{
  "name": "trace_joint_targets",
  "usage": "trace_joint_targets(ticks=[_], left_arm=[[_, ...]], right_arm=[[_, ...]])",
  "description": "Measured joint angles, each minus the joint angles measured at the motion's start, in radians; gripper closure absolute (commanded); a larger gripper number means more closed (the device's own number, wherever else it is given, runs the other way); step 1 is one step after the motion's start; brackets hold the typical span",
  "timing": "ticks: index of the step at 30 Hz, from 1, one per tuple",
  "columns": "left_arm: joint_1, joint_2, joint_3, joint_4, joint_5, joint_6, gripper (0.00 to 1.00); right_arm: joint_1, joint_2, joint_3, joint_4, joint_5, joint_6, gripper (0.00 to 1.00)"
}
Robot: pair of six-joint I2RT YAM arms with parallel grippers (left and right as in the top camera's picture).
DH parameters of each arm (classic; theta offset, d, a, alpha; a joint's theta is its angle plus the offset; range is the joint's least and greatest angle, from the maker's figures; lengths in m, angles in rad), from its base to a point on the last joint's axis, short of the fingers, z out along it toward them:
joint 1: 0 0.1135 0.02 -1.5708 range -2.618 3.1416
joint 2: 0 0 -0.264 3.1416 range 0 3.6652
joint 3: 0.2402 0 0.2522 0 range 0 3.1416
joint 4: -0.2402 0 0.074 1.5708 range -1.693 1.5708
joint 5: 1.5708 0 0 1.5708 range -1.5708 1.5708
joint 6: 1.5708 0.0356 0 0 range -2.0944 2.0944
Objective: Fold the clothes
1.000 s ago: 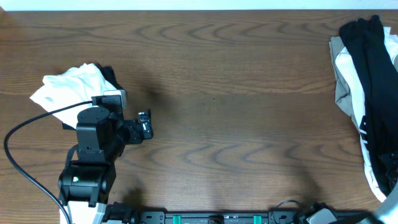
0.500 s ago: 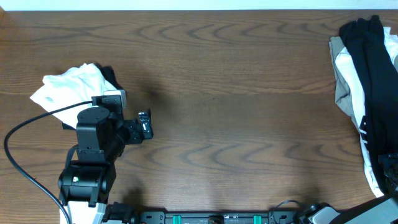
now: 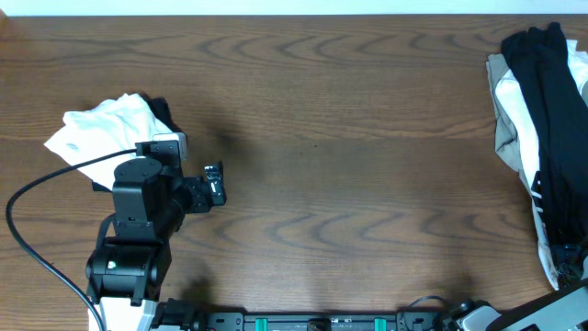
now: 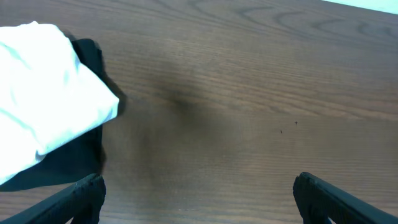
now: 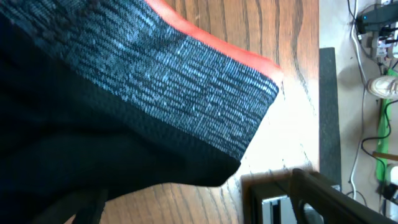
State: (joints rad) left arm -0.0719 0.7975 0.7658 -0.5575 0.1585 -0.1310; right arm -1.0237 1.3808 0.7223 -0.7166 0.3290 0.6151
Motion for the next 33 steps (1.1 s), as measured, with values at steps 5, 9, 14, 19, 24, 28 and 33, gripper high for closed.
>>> trace_joint_targets(ticks=[5, 9, 14, 19, 24, 28, 33], left_arm=[[0.0, 0.0, 0.0, 0.0, 0.0, 0.0, 0.02], [0.0, 0.0, 0.0, 0.0, 0.0, 0.0, 0.02], [0.0, 0.0, 0.0, 0.0, 0.0, 0.0, 0.02], [0.0, 0.0, 0.0, 0.0, 0.0, 0.0, 0.02], [0.0, 0.0, 0.0, 0.0, 0.0, 0.0, 0.02], [0.0, 0.0, 0.0, 0.0, 0.0, 0.0, 0.02], [0.0, 0.0, 0.0, 0.0, 0.0, 0.0, 0.02]], right_arm=[[0.0, 0.0, 0.0, 0.022, -0.004, 0.003, 0.26], [0.0, 0.0, 0.0, 0.047, -0.007, 0.005, 0.4], [0.0, 0.0, 0.0, 0.082, -0.019, 0.005, 0.75], [0.0, 0.0, 0.0, 0.095, -0.037, 0.009, 0.99], [0.002, -0.001, 0.001, 0.131, -0.138, -0.045, 0.99], [0.035, -0.025, 0.047, 0.105, -0.28, -0.137, 0.99], [0.201, -0.153, 0.192, 0.035, -0.421, -0.263, 0.99]])
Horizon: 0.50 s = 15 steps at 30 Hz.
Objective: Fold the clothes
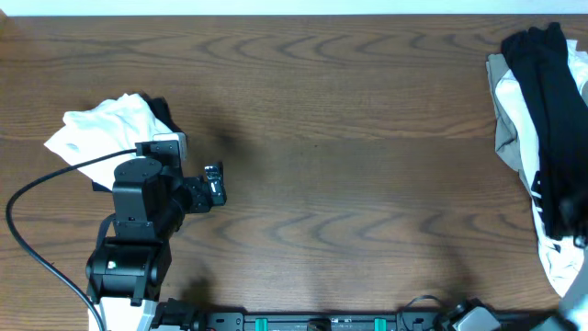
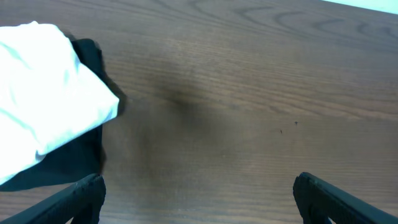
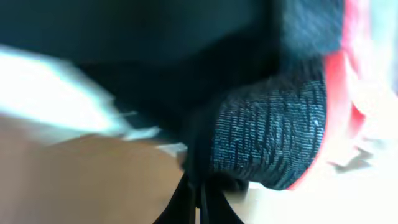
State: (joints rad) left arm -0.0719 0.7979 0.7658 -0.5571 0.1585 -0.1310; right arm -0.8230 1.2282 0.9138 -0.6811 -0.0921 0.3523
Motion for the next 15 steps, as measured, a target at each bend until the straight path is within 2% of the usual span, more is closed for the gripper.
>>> trace_joint_targets(ticks=[4, 9, 15], left_arm=[[0.0, 0.0, 0.0, 0.0, 0.0, 0.0, 0.02], [0.0, 0.0, 0.0, 0.0, 0.0, 0.0, 0.02], [0.0, 0.0, 0.0, 0.0, 0.0, 0.0, 0.02]], right_arm=[[0.214, -0.12, 0.087, -0.054, -0.112, -0.085, 0.99], [0.604, -0.199, 0.099, -0.092, -0.205, -0.119, 0.99], [1.07, -0.159, 0.099, 0.086, -0.186, -0.098, 0.99]])
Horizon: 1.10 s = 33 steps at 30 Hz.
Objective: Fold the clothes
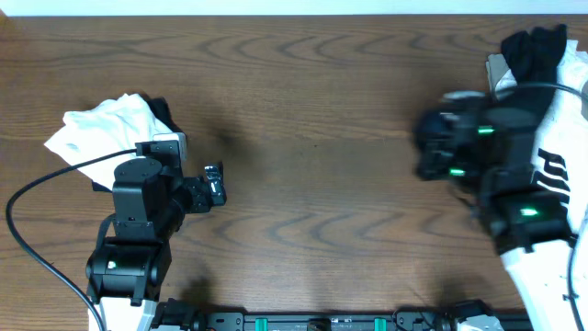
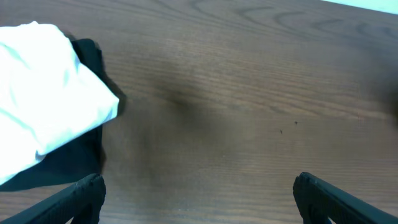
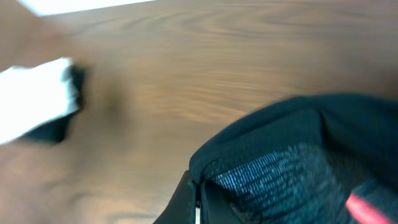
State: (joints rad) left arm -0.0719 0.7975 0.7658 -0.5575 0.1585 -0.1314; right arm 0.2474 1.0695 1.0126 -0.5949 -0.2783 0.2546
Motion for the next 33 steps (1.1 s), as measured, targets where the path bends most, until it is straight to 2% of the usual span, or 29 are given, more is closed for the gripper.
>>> trace_joint_targets(ticks=[1, 2, 3, 6, 9, 14, 20, 23, 29, 33], left_arm=[[0.0, 0.0, 0.0, 0.001, 0.0, 0.0, 0.02], [0.0, 0.0, 0.0, 0.001, 0.0, 0.0, 0.02], [0.0, 0.0, 0.0, 0.0, 0.0, 0.0, 0.02], [0.0, 0.0, 0.0, 0.0, 0.0, 0.0, 0.02], [0.0, 0.0, 0.0, 0.0, 0.0, 0.0, 0.02], [0.0, 0.0, 0.0, 0.01, 0.0, 0.0, 0.02], [-0.001, 0.018, 0.002, 0.117, 0.063, -0.019, 0.02], [-0.022, 0.083, 0.007, 0.176, 0.109, -0.051, 0.02], [-0.116, 0.381, 0.01, 0.349, 0.153, -0.151, 0.02], [-0.146, 0.575, 0.01, 0.473, 0.165, -0.234, 0.02]], right_arm=[[0.053, 0.01, 0.0, 0.027, 0.012, 0.001, 0.91], [0.113, 0.026, 0.0, 0.055, 0.029, 0.002, 0.68], [0.169, 0.044, 0.0, 0.082, 0.047, -0.002, 0.53], [0.274, 0.083, 0.0, 0.099, 0.136, -0.013, 0.38], [0.285, 0.099, 0.0, 0.084, 0.28, -0.016, 0.29], [0.206, 0.06, 0.0, 0.056, 0.403, -0.018, 0.26], [-0.006, -0.035, 0.0, -0.076, 0.459, -0.018, 0.26], [-0.116, -0.053, 0.0, -0.167, 0.471, -0.018, 0.25], [-0.26, -0.053, 0.0, -0.302, 0.481, -0.018, 0.22], [-0.294, -0.053, 0.0, -0.347, 0.481, -0.018, 0.22]])
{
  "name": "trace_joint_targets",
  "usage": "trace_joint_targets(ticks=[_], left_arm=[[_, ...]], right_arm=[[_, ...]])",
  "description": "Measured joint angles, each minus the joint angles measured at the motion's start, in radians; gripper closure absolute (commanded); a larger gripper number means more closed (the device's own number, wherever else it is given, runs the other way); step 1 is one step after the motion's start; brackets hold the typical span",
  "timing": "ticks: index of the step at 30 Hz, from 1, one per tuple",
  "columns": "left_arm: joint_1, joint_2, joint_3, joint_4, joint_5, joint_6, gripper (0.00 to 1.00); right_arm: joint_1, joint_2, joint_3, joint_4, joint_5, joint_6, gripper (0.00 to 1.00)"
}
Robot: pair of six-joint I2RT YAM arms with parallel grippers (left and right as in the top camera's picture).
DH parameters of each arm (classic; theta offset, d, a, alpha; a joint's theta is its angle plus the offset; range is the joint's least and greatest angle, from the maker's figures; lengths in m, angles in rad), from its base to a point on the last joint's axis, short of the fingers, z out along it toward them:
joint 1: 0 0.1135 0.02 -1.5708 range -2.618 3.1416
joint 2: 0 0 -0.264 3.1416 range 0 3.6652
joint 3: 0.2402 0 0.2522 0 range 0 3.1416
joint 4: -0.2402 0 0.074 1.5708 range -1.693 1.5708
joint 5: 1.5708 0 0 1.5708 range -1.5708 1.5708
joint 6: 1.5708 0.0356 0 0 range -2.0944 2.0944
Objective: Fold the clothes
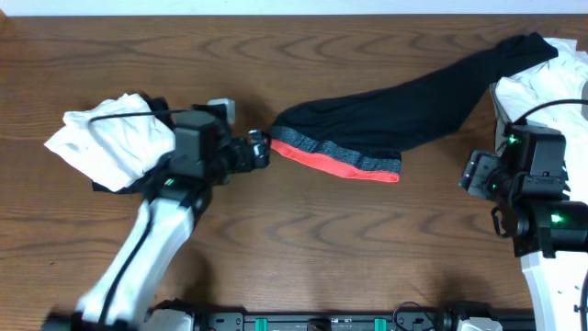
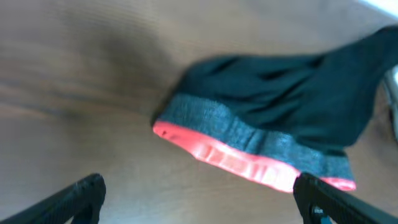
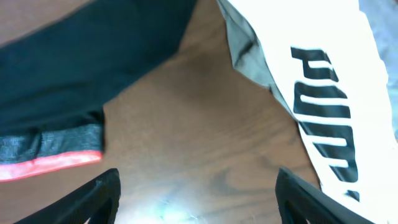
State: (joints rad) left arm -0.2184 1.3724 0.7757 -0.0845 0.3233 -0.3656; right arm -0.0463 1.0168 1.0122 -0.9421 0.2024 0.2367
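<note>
A black garment with a grey and red waistband lies stretched from the table's middle to the clothes pile at the far right. My left gripper is open just left of the waistband's end. In the left wrist view the waistband lies ahead of the open gripper, with nothing between the fingers. My right gripper is open and empty, right of the waistband's other end and over bare wood.
A folded white cloth on a dark one sits at the left of the table. A white garment with black PUMA lettering lies at the right, part of the pile.
My right gripper, then shut on the black garment above the table's right half, is now open and further right. The garment lies spread on the table. My left arm has reached to the waistband's left end.
My right gripper was open over the waistband at the right-hand pile. Then it was shut on the garment, and later held it over the table. The left arm stayed at the front left throughout. Now the garment lies released and both grippers are open.
</note>
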Motion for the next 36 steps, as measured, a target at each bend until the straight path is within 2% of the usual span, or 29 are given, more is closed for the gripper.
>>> trace_joint_targets(ticks=[2, 9, 21, 23, 26, 28, 31, 34, 36], left_arm=[[-0.006, 0.1, 0.0, 0.07, 0.02, -0.039, 0.02], [-0.008, 0.293, 0.0, 0.148, 0.097, -0.218, 0.02], [-0.051, 0.399, 0.015, 0.312, 0.161, -0.481, 0.0], [-0.066, 0.414, 0.021, 0.339, 0.164, -0.515, 0.03], [-0.078, 0.441, 0.024, 0.387, 0.164, -0.55, 0.18], [-0.079, 0.455, 0.024, 0.409, 0.151, -0.565, 0.33], [-0.079, 0.475, 0.023, 0.447, 0.097, -0.561, 0.68], [-0.079, 0.489, 0.018, 0.511, 0.052, -0.515, 0.94], [-0.076, 0.489, 0.018, 0.538, 0.034, -0.466, 0.94]], right_arm=[[-0.006, 0.0, 0.0, -0.009, 0.001, 0.0, 0.22], [-0.007, 0.0, 0.0, -0.008, 0.001, 0.0, 0.21], [-0.007, 0.0, 0.0, -0.011, 0.0, 0.0, 0.21], [-0.007, 0.0, 0.0, -0.011, 0.0, 0.0, 0.21], [-0.007, 0.0, 0.0, -0.016, 0.001, 0.0, 0.22], [-0.007, 0.0, 0.0, -0.021, 0.001, 0.0, 0.23], [-0.007, 0.0, 0.0, -0.027, 0.001, 0.0, 0.24], [-0.007, 0.0, 0.0, -0.032, 0.001, 0.0, 0.24], [-0.007, 0.0, 0.0, -0.035, 0.001, 0.0, 0.25]])
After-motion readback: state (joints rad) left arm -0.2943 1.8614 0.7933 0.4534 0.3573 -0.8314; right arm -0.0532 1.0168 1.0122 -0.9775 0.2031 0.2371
